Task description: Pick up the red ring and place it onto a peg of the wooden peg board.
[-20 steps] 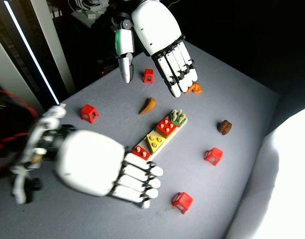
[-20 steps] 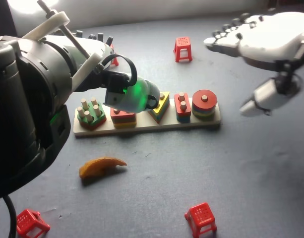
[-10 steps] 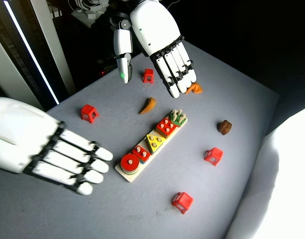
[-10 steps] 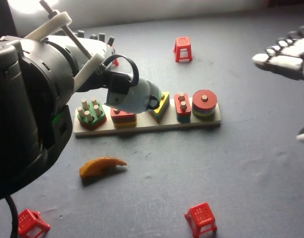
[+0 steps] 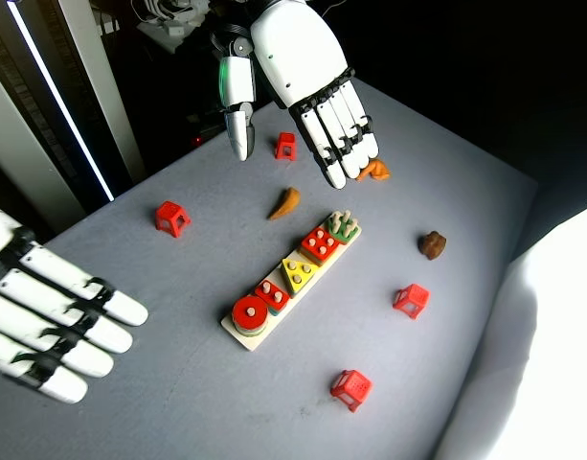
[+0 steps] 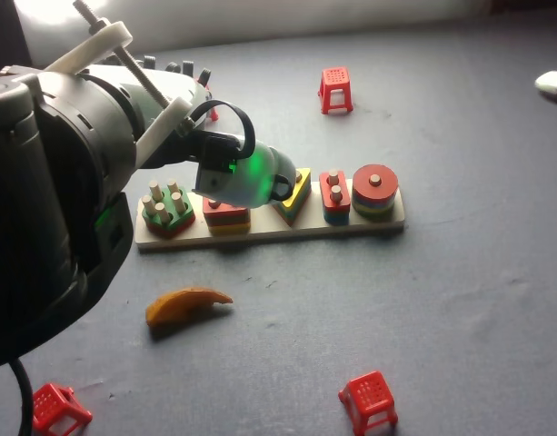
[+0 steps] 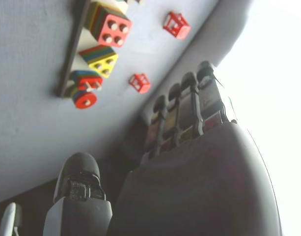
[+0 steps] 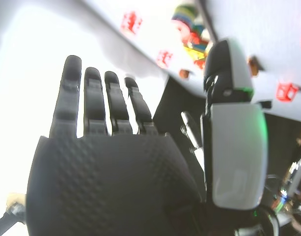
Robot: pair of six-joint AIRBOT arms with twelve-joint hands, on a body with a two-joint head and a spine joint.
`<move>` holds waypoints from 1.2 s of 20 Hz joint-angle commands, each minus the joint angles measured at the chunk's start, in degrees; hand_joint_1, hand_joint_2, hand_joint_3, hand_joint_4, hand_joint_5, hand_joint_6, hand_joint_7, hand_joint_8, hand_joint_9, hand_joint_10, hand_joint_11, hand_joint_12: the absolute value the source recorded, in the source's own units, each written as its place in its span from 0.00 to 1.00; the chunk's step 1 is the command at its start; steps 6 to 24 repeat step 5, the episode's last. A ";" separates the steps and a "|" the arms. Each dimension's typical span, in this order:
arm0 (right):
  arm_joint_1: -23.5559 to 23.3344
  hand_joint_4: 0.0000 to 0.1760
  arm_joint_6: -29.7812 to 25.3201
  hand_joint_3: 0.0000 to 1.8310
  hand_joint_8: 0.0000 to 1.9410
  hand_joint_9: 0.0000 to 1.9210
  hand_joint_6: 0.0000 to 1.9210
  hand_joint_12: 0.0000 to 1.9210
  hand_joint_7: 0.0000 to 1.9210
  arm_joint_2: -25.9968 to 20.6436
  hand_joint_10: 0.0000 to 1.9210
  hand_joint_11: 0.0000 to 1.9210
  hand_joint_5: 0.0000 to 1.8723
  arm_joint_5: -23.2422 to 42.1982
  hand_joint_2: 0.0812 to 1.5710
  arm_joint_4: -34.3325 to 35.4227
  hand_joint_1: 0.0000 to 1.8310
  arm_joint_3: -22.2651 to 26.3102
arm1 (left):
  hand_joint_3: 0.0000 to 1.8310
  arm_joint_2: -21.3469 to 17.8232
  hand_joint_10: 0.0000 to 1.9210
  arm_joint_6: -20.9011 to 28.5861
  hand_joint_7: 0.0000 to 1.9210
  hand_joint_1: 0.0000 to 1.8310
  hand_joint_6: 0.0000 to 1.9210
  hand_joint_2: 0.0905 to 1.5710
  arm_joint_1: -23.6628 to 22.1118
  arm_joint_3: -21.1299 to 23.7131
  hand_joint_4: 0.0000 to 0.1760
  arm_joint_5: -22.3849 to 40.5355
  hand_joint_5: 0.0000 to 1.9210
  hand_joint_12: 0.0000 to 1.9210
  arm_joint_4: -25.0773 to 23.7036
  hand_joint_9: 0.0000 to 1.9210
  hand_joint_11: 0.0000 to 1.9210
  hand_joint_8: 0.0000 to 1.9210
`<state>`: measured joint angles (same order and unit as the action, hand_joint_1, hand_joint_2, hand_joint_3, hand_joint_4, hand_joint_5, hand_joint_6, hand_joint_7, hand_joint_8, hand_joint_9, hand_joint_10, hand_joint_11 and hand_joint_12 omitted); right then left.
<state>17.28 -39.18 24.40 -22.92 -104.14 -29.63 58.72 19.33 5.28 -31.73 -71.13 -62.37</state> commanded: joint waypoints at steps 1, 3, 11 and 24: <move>-0.84 0.00 -0.35 0.00 0.00 0.01 0.00 0.17 0.01 -0.92 0.00 0.00 0.00 -1.95 0.66 -2.11 0.43 0.40 | 0.00 0.08 0.00 -0.28 0.00 0.00 0.00 0.74 -0.69 -0.18 0.00 0.06 0.02 0.00 -5.38 0.00 0.00 0.00; -0.89 0.00 -2.97 0.00 0.00 0.01 0.00 0.17 0.00 -2.10 0.00 0.00 0.00 -1.16 0.66 -6.32 0.40 0.89 | 0.00 0.07 0.00 -0.28 0.01 0.00 0.00 0.74 -0.68 -0.22 0.00 0.06 0.02 0.00 -5.38 0.00 0.00 0.00; -0.44 0.00 -8.12 0.00 0.00 0.02 0.00 0.25 0.01 -2.56 0.00 0.00 0.01 -1.08 0.65 -13.09 0.43 1.20 | 0.00 0.07 0.00 -0.28 0.00 0.00 0.00 0.75 -0.67 -0.22 0.00 0.06 0.02 0.00 -5.38 0.00 0.00 0.00; -0.44 0.00 -8.12 0.00 0.00 0.02 0.00 0.25 0.01 -2.56 0.00 0.00 0.01 -1.08 0.65 -13.09 0.43 1.20 | 0.00 0.07 0.00 -0.28 0.00 0.00 0.00 0.75 -0.67 -0.22 0.00 0.06 0.02 0.00 -5.38 0.00 0.00 0.00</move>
